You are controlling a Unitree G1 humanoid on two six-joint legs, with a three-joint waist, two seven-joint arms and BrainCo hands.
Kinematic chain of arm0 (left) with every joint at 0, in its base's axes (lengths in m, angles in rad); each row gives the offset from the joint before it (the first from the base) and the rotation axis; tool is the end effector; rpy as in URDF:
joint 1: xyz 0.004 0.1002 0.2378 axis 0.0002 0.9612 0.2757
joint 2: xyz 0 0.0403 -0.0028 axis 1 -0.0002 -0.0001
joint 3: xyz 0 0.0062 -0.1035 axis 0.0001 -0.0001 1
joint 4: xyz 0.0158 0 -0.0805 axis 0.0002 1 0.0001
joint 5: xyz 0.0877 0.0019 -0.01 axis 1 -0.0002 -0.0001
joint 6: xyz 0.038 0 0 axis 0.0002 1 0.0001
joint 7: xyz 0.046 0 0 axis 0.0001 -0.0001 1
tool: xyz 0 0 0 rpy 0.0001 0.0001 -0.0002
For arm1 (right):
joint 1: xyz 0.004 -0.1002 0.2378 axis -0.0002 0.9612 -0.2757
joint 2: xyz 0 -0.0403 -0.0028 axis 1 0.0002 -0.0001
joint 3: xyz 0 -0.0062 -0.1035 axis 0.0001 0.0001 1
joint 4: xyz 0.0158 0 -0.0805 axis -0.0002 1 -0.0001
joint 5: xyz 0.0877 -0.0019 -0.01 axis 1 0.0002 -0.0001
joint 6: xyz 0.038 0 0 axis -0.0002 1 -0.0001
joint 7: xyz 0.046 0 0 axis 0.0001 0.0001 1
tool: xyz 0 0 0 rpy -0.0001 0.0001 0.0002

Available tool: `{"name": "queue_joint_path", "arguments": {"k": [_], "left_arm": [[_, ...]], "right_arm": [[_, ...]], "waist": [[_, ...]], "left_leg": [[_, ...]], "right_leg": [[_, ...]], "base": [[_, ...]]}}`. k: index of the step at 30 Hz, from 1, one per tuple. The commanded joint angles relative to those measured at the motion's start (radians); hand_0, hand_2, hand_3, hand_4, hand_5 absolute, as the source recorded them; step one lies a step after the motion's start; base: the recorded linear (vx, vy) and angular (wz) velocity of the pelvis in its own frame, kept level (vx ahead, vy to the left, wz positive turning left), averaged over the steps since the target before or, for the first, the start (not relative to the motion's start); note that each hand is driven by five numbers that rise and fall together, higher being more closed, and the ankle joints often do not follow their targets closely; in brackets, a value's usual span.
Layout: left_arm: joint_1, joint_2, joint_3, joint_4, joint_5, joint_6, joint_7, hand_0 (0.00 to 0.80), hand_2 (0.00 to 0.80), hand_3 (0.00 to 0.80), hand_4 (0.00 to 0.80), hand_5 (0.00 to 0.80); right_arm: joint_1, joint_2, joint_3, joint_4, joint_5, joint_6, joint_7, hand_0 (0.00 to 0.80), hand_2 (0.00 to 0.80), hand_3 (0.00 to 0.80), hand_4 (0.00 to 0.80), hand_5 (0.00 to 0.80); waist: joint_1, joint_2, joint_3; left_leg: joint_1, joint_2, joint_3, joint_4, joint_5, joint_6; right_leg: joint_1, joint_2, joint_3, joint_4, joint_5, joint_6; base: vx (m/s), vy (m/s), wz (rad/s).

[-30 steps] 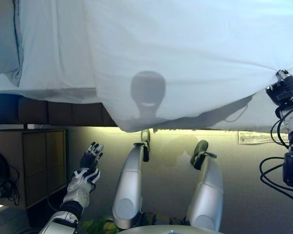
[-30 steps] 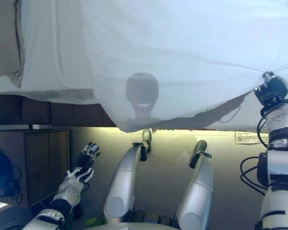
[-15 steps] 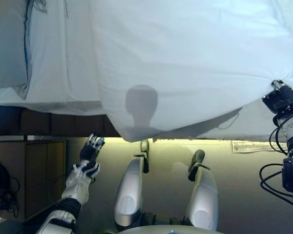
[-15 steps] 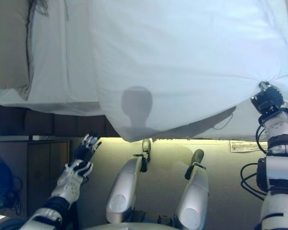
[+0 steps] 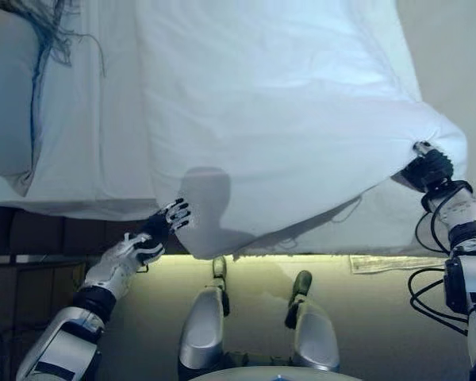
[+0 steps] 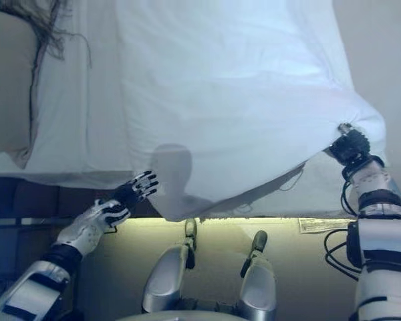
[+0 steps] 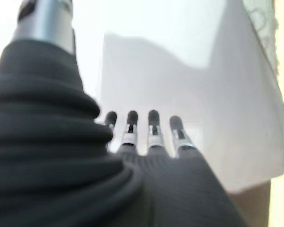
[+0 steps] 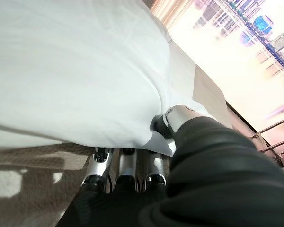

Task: Make the bed neatly

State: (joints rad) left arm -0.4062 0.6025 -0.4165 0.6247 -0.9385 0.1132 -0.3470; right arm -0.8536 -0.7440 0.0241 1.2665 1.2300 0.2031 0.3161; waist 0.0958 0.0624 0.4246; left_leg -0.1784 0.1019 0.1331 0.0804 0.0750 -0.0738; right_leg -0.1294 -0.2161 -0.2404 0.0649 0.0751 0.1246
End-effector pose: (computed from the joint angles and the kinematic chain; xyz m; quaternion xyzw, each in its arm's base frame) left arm 0.2497 0.2404 0.0357 -0.1221 0.2080 -0.1751 0.9545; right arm 0.2871 -0.3343 0.1230 0.3653 0.0482 -0.1019 0.9240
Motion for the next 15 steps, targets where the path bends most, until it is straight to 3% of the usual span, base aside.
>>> {"name": "queue_joint_path", "arguments": {"k": [1,5,9,15], "left_arm": [[-0.031,-0.017,-0.071,-0.028,-0.068,0.122,-0.104,0.000,0.000,0.000,0.000,0.000],[-0.066,-0.020,-0.124,-0.031,-0.149,0.341,-0.284,0.000,0.000,0.000,0.000,0.000],[-0.090,-0.056,-0.152,0.010,-0.224,0.490,-0.353,0.000,0.000,0.000,0.000,0.000],[-0.151,-0.188,-0.126,0.158,-0.350,0.649,-0.264,0.000,0.000,0.000,0.000,0.000]], "right_arm": [[-0.005,-0.028,0.059,-0.038,0.094,-0.068,0.001,0.800,0.800,0.800,0.800,0.800],[0.003,-0.015,0.086,-0.051,0.109,-0.064,-0.013,0.800,0.800,0.800,0.800,0.800],[-0.001,0.010,0.110,-0.047,0.118,-0.067,-0.027,0.800,0.800,0.800,0.800,0.800],[-0.004,0.061,0.116,-0.061,0.116,-0.079,-0.063,0.800,0.800,0.800,0.800,0.800]], "waist": [[-0.021,0.010,-0.111],[-0.028,0.004,-0.137],[-0.034,-0.007,-0.159],[-0.051,-0.040,-0.177]], "left_leg": [[0.033,0.060,-0.020,-0.104,0.070,-0.051],[0.069,0.067,-0.011,-0.145,0.084,-0.055],[0.087,0.077,-0.008,-0.160,0.085,-0.058],[0.090,0.091,-0.001,-0.168,0.082,-0.063]], "right_leg": [[0.010,-0.011,-0.012,0.048,-0.034,0.012],[0.051,0.000,-0.020,0.008,-0.021,0.014],[0.078,0.010,-0.020,-0.018,-0.014,0.014],[0.090,0.026,-0.010,-0.038,-0.011,0.012]], "base": [[0.060,-0.042,0.03],[0.072,-0.050,0.03],[0.088,-0.056,0.00],[0.065,-0.058,-0.02]]}}
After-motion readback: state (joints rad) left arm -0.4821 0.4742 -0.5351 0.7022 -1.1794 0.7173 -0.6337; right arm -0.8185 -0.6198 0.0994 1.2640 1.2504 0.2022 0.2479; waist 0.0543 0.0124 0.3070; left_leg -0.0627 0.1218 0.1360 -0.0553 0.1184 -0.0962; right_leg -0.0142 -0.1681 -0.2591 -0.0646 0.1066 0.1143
